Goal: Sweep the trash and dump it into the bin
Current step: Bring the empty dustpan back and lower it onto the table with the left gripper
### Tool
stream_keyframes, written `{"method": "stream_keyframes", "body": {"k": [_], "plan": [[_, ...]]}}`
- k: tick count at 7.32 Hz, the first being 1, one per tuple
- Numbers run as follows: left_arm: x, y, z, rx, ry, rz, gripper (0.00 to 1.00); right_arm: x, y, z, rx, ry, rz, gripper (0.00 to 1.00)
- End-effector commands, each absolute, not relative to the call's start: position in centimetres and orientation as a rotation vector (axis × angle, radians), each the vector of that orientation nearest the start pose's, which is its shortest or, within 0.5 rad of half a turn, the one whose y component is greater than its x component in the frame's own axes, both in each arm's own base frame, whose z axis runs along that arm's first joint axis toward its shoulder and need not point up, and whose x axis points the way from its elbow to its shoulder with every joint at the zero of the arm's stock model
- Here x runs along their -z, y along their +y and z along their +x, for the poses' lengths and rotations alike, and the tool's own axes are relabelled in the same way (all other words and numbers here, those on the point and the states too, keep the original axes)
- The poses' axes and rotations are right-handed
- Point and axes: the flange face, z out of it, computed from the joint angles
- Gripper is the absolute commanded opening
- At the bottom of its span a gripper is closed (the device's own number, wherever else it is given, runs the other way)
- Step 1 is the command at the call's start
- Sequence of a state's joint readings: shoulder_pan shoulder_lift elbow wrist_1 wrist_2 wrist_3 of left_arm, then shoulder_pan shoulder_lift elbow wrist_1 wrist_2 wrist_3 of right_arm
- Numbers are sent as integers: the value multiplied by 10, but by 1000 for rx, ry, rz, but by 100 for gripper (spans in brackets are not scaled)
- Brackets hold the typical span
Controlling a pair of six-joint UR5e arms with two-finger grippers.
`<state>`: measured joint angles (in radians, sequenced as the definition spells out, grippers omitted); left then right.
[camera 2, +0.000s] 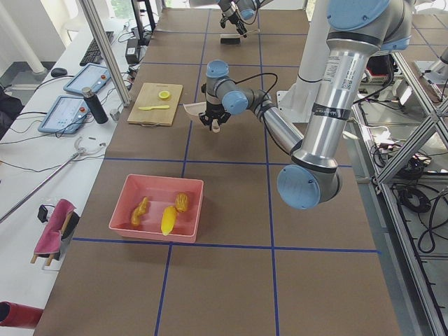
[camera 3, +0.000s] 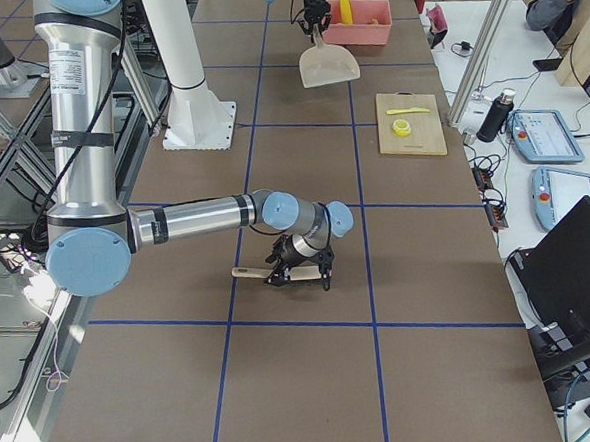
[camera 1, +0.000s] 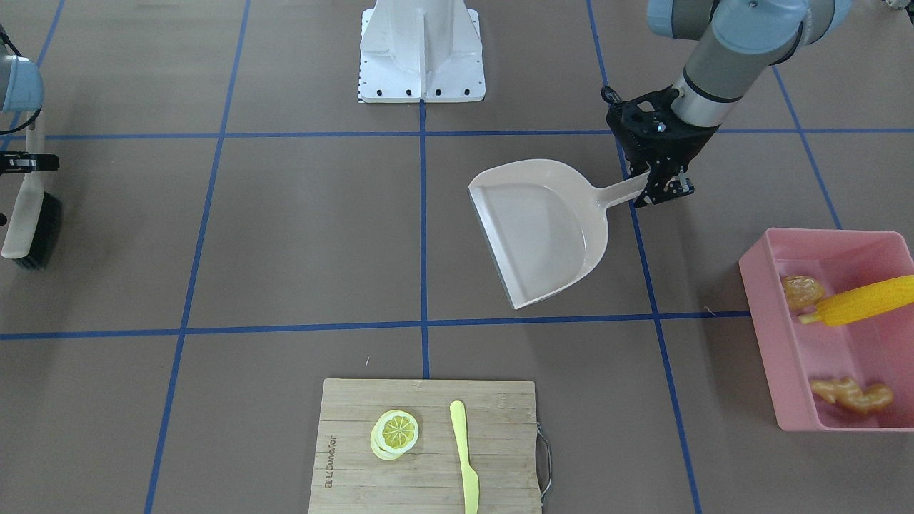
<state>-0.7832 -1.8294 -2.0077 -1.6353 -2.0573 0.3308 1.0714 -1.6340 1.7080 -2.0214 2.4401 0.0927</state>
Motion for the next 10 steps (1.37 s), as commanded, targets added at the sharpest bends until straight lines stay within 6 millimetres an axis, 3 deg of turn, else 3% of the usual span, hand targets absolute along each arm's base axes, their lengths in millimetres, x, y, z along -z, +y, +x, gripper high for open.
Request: {"method": "stream_keyframes", "body": {"k": [1, 2, 3, 5, 6, 7, 10], "plan": [[-339, -412, 354, -1317, 641, 702, 0, -643, -432, -127, 206, -707, -505, 100], [-361, -396, 357, -1328, 617, 729, 0, -628, -455, -110, 201, -689, -438, 100], [-373, -379, 363, -1342, 626, 746, 0, -623, -471, -76, 142, -679, -393, 100], [-386, -354, 371, -1303, 655, 758, 0, -611, -491, -2, 37, -698, -226, 100], [-386, -349, 375, -1312, 664, 759, 0, -614, -492, 24, 12, -673, -162, 100], [-392, -345, 376, -1320, 663, 744, 0, -619, -490, 41, -1, -633, -119, 100], [-400, -335, 379, -1338, 666, 721, 0, -652, -479, 49, 16, -567, -24, 100]]}}
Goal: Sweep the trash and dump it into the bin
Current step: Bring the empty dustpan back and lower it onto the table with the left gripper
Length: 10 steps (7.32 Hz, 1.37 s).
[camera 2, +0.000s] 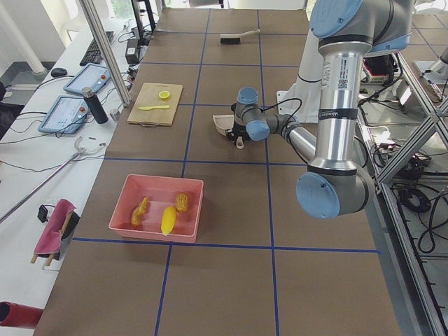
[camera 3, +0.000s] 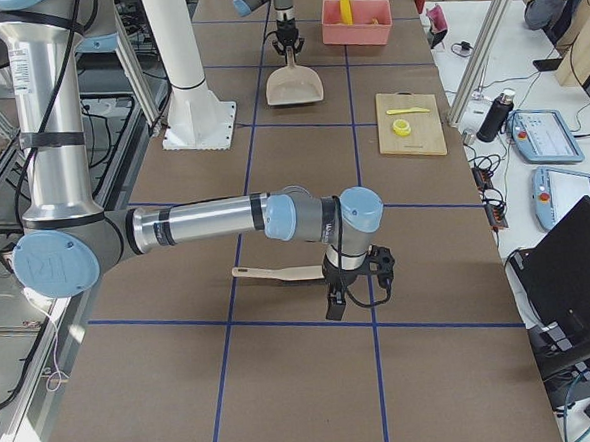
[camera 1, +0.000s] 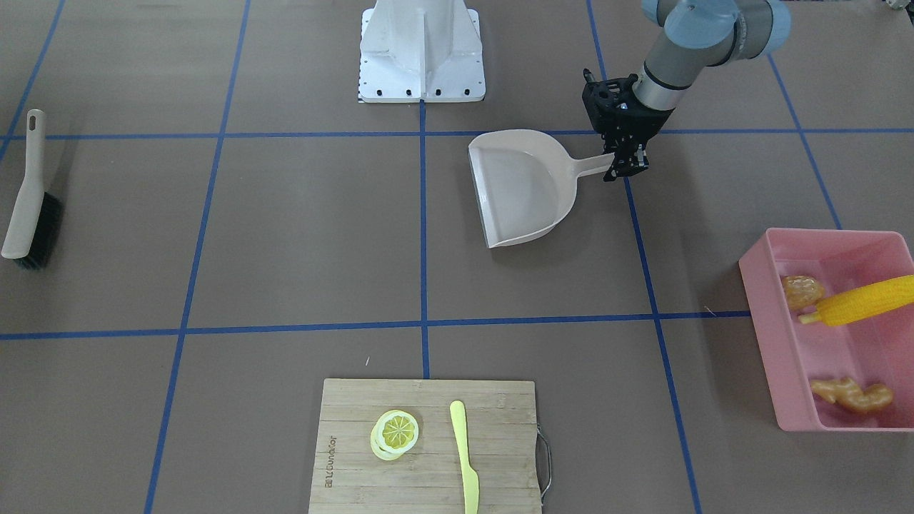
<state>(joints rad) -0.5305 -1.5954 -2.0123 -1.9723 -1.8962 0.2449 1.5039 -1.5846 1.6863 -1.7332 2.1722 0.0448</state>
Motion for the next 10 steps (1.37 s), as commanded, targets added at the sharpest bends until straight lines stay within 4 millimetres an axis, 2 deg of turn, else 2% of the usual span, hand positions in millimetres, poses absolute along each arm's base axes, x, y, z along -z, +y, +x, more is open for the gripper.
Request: {"method": "stream_keyframes", "body": {"k": [1, 2, 3, 4, 6, 7, 8, 9, 10], "plan": [[-400, -334, 377, -1340, 668, 723, 0, -668, -473, 51, 14, -591, -24, 100], [-402, -333, 376, -1343, 667, 720, 63, -658, -476, 51, 13, -594, -4, 100], [-403, -332, 374, -1347, 671, 736, 98, -659, -478, 55, 2, -599, -4, 100], [-398, -328, 368, -1338, 682, 756, 98, -655, -480, 54, 1, -634, -1, 100], [-372, -324, 350, -1280, 718, 786, 98, -648, -478, 50, -1, -715, 1, 100], [-361, -332, 339, -1159, 750, 770, 98, -650, -474, 62, -13, -708, 13, 100], [-350, -338, 323, -1001, 791, 737, 98, -632, -471, 63, -4, -710, 45, 100], [-349, -356, 300, -821, 806, 697, 98, -630, -453, 64, -8, -714, 46, 100], [-353, -380, 272, -609, 811, 651, 98, -635, -446, 64, -10, -711, 37, 100]]}}
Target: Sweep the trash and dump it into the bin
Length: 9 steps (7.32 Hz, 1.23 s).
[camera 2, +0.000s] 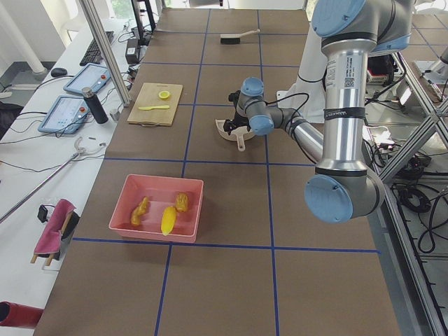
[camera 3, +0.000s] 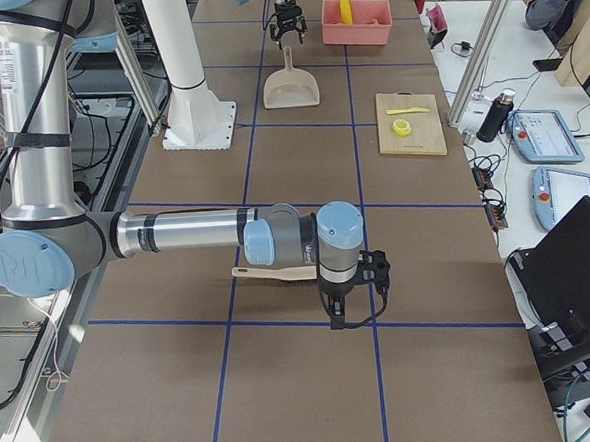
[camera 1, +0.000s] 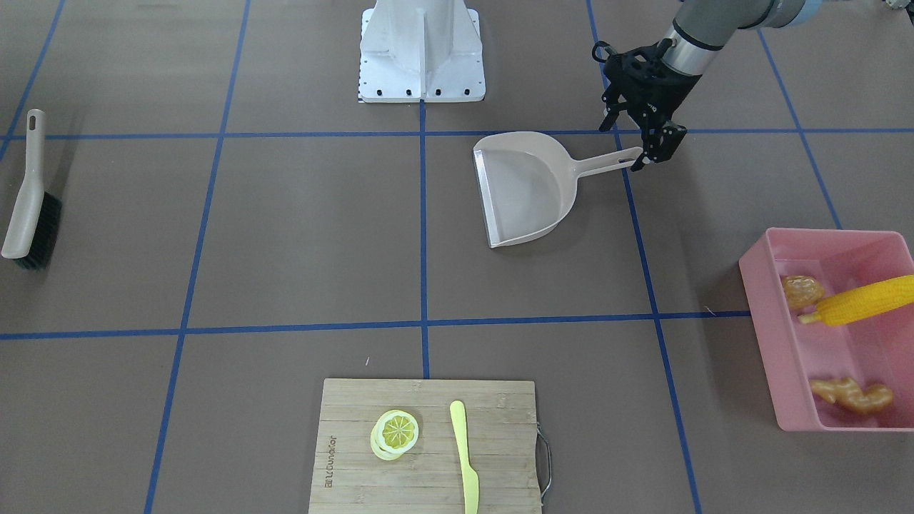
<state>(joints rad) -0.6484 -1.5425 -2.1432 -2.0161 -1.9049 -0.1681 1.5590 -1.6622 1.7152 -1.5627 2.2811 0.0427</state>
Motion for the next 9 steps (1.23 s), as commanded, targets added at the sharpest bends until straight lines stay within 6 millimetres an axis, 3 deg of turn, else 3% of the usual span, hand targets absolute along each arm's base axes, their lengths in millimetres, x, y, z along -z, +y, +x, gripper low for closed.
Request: {"method": "stream_keyframes", "body": {"k": [1, 2, 3, 5, 6, 8, 9], "plan": [[-365, -401, 241, -490, 782, 635, 98, -637, -449, 64, -11, -704, 34, 100], [-393, -413, 194, -391, 727, 614, 98, -638, -449, 64, -13, -704, 32, 100], [-411, -429, 167, -336, 755, 542, 98, -642, -445, 64, -23, -705, 20, 100], [-500, -465, 93, -144, 816, 339, 98, -644, -444, 64, -26, -706, 16, 100], [-535, -465, 67, -78, 839, 270, 98, -644, -444, 64, -26, -706, 16, 100], [-589, -437, 0, 96, 783, 141, 98, -643, -444, 64, -26, -708, 17, 100], [-625, -411, -29, 93, 758, 117, 98, -643, -444, 64, -26, -710, 17, 100]]}}
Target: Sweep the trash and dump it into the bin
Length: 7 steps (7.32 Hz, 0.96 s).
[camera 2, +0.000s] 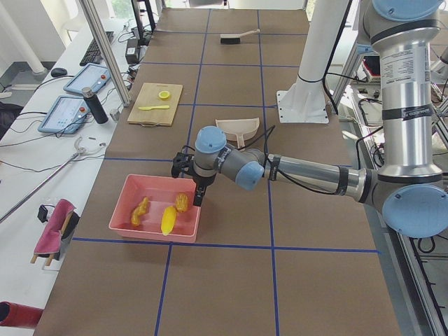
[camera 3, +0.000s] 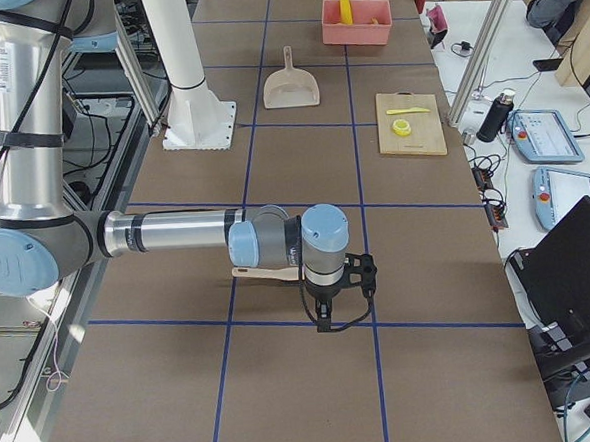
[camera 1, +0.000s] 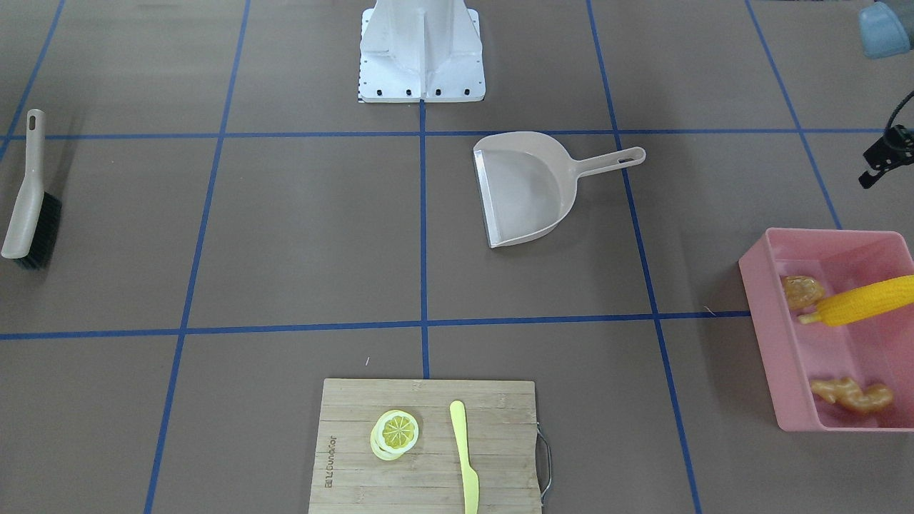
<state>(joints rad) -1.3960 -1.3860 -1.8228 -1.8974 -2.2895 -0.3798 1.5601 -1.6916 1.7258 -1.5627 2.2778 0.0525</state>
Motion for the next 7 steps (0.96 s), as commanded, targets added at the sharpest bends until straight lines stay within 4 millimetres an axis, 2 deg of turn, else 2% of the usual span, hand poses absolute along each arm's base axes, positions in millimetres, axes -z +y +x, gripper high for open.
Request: {"method": "stream_keyframes", "body": {"k": [1, 2, 3, 4, 5, 6, 7], "plan": [[-643, -400, -48, 152, 787, 65, 98, -642, -444, 64, -26, -711, 17, 100], [-651, -393, -68, 249, 790, -39, 98, -642, -444, 64, -26, -711, 17, 100], [-657, -384, -99, 319, 792, -68, 98, -642, -444, 64, -26, -711, 17, 100], [-654, -386, -102, 257, 787, -31, 98, -641, -444, 64, -25, -711, 20, 100], [-643, -404, -102, 229, 786, -2, 98, -641, -444, 64, -25, -711, 20, 100], [-640, -407, -101, 220, 788, 10, 99, -641, -444, 64, -25, -711, 20, 100], [-646, -420, -94, 210, 786, -10, 98, -641, -444, 63, -25, -713, 20, 100]]}}
